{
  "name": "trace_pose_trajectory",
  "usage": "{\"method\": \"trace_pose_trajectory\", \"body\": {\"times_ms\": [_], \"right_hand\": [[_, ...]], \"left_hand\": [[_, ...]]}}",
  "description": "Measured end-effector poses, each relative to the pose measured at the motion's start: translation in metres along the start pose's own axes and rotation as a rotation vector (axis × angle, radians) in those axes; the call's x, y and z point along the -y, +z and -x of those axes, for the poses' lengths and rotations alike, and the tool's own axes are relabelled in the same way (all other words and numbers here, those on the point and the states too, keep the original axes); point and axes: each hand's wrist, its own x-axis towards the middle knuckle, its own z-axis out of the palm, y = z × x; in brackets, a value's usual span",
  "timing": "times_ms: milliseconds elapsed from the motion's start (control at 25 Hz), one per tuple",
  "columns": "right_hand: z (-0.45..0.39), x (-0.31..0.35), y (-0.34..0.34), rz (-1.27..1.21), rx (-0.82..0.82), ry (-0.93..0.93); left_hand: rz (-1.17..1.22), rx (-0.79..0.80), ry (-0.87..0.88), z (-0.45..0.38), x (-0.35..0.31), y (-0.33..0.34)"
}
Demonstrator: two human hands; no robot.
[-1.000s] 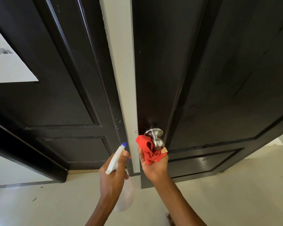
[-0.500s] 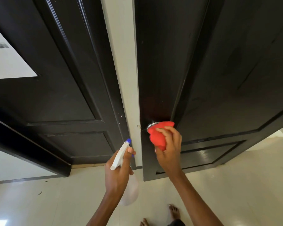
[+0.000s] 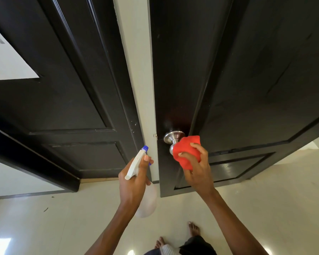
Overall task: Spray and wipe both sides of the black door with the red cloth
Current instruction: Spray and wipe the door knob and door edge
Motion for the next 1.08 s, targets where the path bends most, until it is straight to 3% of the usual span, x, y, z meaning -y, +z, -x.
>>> {"method": "trace_pose_trajectory", "body": {"times_ms": [160,320,520,600,720,840,1080], "right_hand": [[0.026,-0.001,0.000,-0.118,-0.111,0.315],[0.031,0.021,0.001,-0.091,-0.111,0.188],[0.027,0.022,0.022,0.211,0.017,-0.034],[0.036,0.013,0.021,0.218,0.077,0.034],[0.027,0.005,0.002,0.050,-0.097,0.242],[0.018,0.005,-0.015,-0.053,-0.177,0.219],[0.045,0.018,-0.010,-0.117,-0.137,0.293]], "left_hand": [[0.010,0.005,-0.015,0.003,0.000,0.002],[0.006,0.005,-0.008,0.002,0.000,0.003],[-0.017,0.011,-0.002,0.003,-0.002,0.004],[-0.025,0.021,0.021,0.002,-0.001,0.003],[-0.010,0.029,0.012,0.002,0.000,0.002],[-0.031,0.066,0.003,0.002,0.008,0.004],[-0.092,0.235,-0.021,0.008,0.020,0.017]]}}
